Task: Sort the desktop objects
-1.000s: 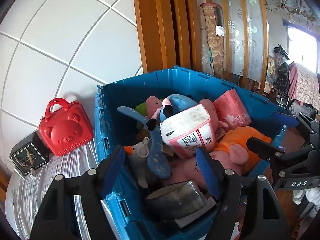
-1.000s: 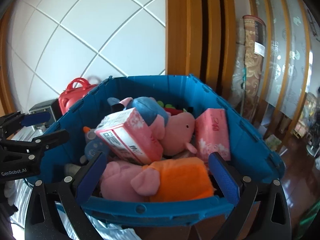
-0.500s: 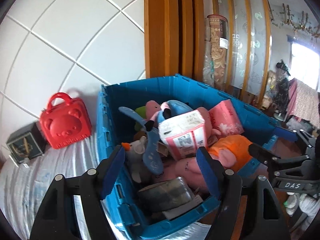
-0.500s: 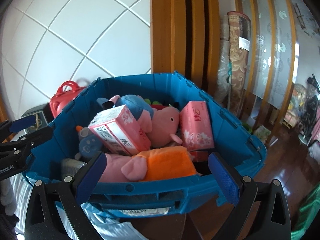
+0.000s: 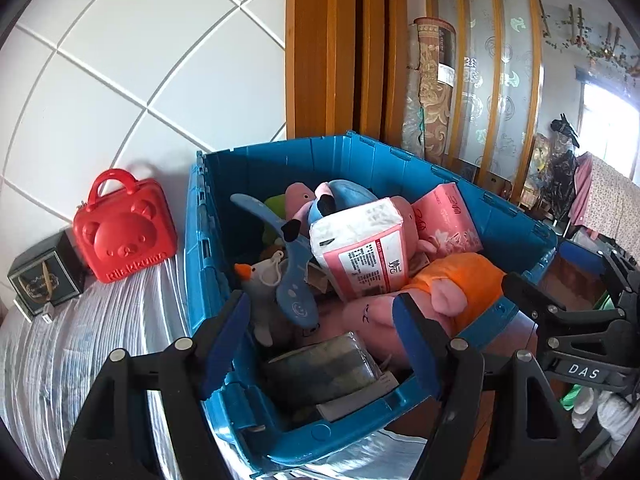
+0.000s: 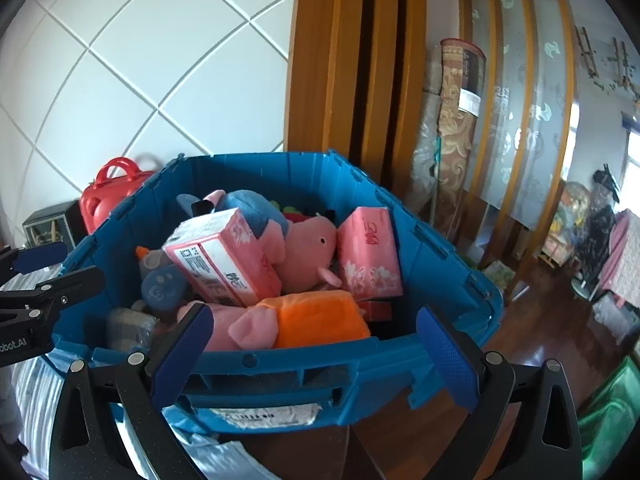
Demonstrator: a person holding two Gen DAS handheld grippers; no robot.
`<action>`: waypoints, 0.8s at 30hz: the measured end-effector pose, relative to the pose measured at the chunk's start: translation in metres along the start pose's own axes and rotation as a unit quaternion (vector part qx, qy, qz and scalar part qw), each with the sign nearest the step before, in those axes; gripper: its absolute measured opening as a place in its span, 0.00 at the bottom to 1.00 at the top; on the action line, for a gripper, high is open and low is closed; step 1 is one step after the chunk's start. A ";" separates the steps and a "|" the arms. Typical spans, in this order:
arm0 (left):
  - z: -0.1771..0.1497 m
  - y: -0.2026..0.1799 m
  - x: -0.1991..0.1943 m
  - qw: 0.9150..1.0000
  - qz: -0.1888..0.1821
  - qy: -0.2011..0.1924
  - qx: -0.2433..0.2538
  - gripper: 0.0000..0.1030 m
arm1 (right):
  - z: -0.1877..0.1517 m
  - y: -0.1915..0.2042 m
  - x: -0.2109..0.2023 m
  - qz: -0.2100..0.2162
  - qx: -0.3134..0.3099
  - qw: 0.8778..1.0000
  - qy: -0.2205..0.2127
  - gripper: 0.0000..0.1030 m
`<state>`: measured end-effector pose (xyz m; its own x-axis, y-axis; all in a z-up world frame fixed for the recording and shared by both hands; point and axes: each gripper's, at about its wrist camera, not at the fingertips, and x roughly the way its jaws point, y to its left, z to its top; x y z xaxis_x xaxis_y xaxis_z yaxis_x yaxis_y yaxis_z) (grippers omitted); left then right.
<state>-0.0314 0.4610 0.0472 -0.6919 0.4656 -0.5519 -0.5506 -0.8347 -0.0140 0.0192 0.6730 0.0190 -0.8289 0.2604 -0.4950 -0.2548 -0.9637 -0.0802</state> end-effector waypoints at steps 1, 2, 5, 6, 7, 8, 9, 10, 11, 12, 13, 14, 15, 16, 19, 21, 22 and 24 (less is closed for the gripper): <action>0.000 -0.001 0.000 1.000 0.002 -0.001 0.001 0.71 | 0.000 0.000 -0.001 0.000 0.001 1.000 -0.001 1.00; 0.000 -0.001 0.000 1.000 0.005 -0.001 0.001 0.71 | 0.001 0.000 0.000 0.001 0.002 1.000 -0.001 1.00; 0.000 0.000 -0.002 1.000 0.007 0.001 0.003 0.71 | 0.001 0.000 -0.001 0.003 0.004 1.000 -0.004 1.00; 0.000 0.000 -0.002 1.000 0.007 0.001 0.003 0.71 | 0.001 0.000 -0.001 0.005 0.004 1.000 -0.004 1.00; 0.000 0.000 -0.002 1.000 0.007 0.001 0.003 0.71 | 0.001 0.001 -0.001 0.006 0.006 1.000 -0.004 1.00; 0.000 -0.001 -0.003 1.000 0.007 0.000 0.003 0.71 | 0.001 0.001 -0.001 0.007 0.006 1.000 -0.004 1.00; 0.000 -0.001 -0.003 1.000 0.004 0.000 0.003 0.71 | 0.001 0.001 0.000 0.007 0.006 1.000 -0.003 1.00; 0.000 -0.001 -0.003 1.000 0.002 -0.001 0.002 0.71 | 0.001 0.001 0.001 0.008 0.007 1.000 -0.002 1.00; 0.000 -0.001 -0.003 1.000 0.002 -0.002 0.003 0.71 | 0.000 0.001 0.001 0.009 0.008 1.000 -0.001 1.00; 0.000 -0.002 -0.004 1.000 0.002 -0.002 0.004 0.71 | 0.000 0.002 0.001 0.009 0.008 1.000 -0.001 1.00; 0.000 -0.002 -0.004 1.000 0.002 -0.003 0.005 0.71 | 0.000 0.001 0.001 0.009 0.008 1.000 -0.001 1.00; 0.001 -0.002 -0.004 1.000 0.003 -0.004 0.005 0.71 | 0.000 0.001 0.002 0.009 0.008 1.000 -0.001 1.00; 0.001 -0.003 -0.005 1.000 0.003 -0.005 0.005 0.71 | 0.001 0.001 0.002 0.009 0.008 1.000 -0.001 1.00; 0.001 -0.003 -0.005 1.000 0.002 -0.006 0.006 0.71 | 0.001 0.000 0.002 0.009 0.009 1.000 -0.001 1.00; 0.002 -0.004 -0.007 1.000 0.003 -0.009 0.008 0.71 | 0.001 -0.001 0.003 0.010 0.010 1.000 -0.001 1.00; 0.003 -0.004 -0.006 1.000 0.003 -0.010 0.008 0.71 | 0.001 -0.001 0.003 0.010 0.011 1.000 -0.001 1.00; 0.003 -0.005 -0.006 1.000 0.004 -0.010 0.008 0.71 | 0.001 -0.001 0.003 0.011 0.013 1.000 -0.001 1.00; 0.004 -0.005 -0.005 1.000 0.005 -0.010 0.006 0.71 | 0.002 -0.002 0.004 0.012 0.014 1.000 -0.001 1.00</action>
<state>-0.0266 0.4637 0.0532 -0.7061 0.4635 -0.5353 -0.5490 -0.8358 0.0006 0.0159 0.6760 0.0186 -0.8358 0.2369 -0.4953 -0.2480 -0.9677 -0.0446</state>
